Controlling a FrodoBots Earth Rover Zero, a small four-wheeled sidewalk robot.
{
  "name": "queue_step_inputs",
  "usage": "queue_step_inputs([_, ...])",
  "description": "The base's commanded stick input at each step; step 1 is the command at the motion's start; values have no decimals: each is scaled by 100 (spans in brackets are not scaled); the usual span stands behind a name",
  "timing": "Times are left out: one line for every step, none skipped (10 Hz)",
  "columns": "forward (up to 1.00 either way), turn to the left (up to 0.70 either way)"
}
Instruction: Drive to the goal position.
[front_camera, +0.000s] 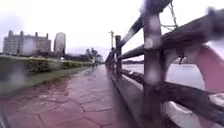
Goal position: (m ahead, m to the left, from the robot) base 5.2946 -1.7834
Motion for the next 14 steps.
queue_step_inputs([0, 100])
queue_step_inputs([0, 100])
queue_step_inputs([0, 100])
queue_step_inputs([0, 100])
queue_step_inputs([0, 100])
queue_step_inputs([0, 68])
queue_step_inputs([0, 1])
queue_step_inputs([48, 0])
queue_step_inputs([91, 0])
queue_step_inputs([100, 0])
queue_step_inputs([100, 0])
queue_step_inputs([100, 0])
queue_step_inputs([100, 0])
queue_step_inputs([100, 0])
